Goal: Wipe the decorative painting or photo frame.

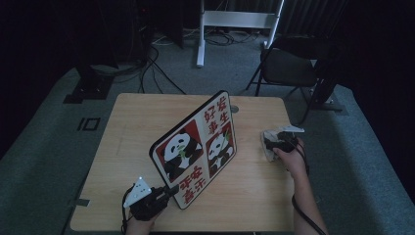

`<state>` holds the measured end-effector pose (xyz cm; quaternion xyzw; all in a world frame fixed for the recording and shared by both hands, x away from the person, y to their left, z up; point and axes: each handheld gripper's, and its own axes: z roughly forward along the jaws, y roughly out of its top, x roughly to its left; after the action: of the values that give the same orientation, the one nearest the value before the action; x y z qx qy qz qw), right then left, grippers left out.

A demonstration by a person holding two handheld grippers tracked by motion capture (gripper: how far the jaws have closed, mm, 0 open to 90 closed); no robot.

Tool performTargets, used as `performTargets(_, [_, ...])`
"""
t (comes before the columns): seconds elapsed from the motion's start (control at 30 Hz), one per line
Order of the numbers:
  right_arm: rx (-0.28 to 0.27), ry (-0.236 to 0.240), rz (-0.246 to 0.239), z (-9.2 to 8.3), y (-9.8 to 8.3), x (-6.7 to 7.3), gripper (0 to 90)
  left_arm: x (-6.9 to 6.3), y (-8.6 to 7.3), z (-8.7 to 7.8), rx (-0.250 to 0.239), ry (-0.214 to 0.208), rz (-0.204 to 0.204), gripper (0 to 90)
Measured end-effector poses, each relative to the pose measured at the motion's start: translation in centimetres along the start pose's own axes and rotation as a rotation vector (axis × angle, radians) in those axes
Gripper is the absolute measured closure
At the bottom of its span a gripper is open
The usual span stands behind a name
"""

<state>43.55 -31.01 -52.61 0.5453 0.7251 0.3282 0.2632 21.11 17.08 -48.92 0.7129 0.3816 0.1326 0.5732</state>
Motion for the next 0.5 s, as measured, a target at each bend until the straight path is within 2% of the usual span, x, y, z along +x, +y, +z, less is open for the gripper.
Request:
performTargets(0.1, [0.021, -0.004, -0.013, 0.4, -0.3, 0.2, 26.2, 0.0, 0.0, 0.0, 0.000, 0.000, -0.001, 79.3])
performTargets(0.17, [0.031, -0.014, -0.019, 0.6, -0.5, 0.2, 31.6, 0.0, 0.0, 0.0, 0.002, 0.001, 0.003, 79.3])
performTargets(0.33, [0.057, -0.008, -0.014, 1.1, -1.1, 0.2, 36.8, 0.0, 0.0, 0.0, -0.002, 0.001, 0.003, 79.3])
performTargets(0.43, [0.020, 0.002, 0.038, 1.2, -1.8, 0.1, 38.7, 0.0, -0.1, 0.0, -0.002, 0.000, 0.002, 79.3])
performTargets(0.5, [0.012, -0.004, 0.047, 1.2, -1.9, 0.1, 40.9, 0.0, 0.0, 0.0, -0.001, -0.001, 0.003, 79.3])
